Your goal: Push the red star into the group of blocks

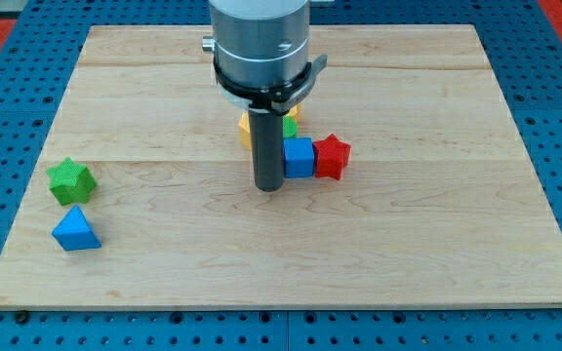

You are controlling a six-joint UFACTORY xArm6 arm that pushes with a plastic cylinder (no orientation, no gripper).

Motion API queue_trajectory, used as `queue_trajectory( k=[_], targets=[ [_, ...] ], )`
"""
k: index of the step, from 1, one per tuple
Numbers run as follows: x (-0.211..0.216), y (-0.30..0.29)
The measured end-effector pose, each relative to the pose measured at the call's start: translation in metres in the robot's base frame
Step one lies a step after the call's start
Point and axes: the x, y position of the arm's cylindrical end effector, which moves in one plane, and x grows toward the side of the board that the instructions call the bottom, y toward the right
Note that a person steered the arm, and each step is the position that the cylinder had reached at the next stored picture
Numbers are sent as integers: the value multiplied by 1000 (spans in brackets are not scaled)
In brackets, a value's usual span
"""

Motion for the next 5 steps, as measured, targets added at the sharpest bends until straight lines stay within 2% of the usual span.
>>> queue_trajectory(
  k=[1, 2, 3, 5],
  targets=[
    [34, 43],
    [29, 123],
    [-2, 119],
    [-36, 40]
  ],
)
